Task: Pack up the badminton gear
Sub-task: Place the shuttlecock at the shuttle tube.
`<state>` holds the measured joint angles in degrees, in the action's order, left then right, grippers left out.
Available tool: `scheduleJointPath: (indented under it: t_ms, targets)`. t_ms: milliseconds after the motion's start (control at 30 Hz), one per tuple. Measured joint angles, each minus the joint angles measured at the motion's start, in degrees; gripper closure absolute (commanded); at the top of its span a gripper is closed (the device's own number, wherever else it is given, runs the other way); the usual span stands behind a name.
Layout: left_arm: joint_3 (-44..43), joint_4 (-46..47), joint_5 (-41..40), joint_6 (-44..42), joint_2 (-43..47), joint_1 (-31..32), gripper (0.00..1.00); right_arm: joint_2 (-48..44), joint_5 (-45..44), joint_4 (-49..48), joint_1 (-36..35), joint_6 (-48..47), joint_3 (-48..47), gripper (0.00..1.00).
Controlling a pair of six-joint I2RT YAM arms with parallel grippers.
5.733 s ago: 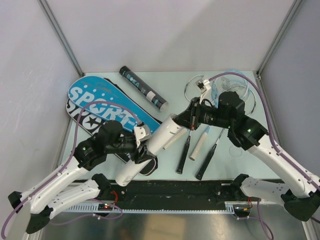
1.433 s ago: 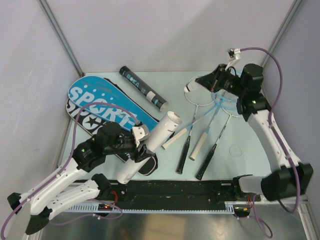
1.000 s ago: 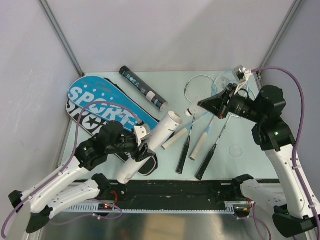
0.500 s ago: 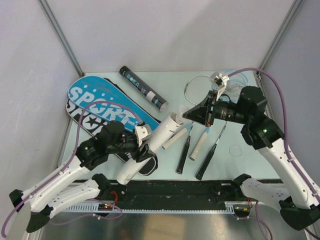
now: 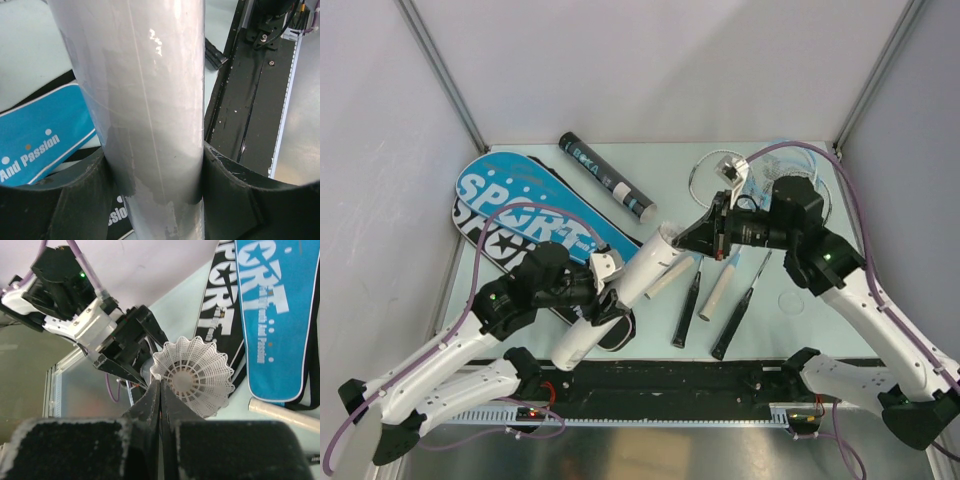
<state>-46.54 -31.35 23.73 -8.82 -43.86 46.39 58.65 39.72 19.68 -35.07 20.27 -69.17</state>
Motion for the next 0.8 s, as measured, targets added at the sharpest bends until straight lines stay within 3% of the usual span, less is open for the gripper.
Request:
scheduleJointPath:
  t_ms: [567,800]
  targets:
    - [0.2,-2.4,-0.6,-0.3,0.4,0.2,0.48,3.3,3.2,-4.7,-1.2,2.8,3.7,1.00]
    - [0.2,-2.7,-0.6,-0.4,1.0,0.4,0.49,4.0,5.8,-5.7,-1.2,4.6,3.8,0.93]
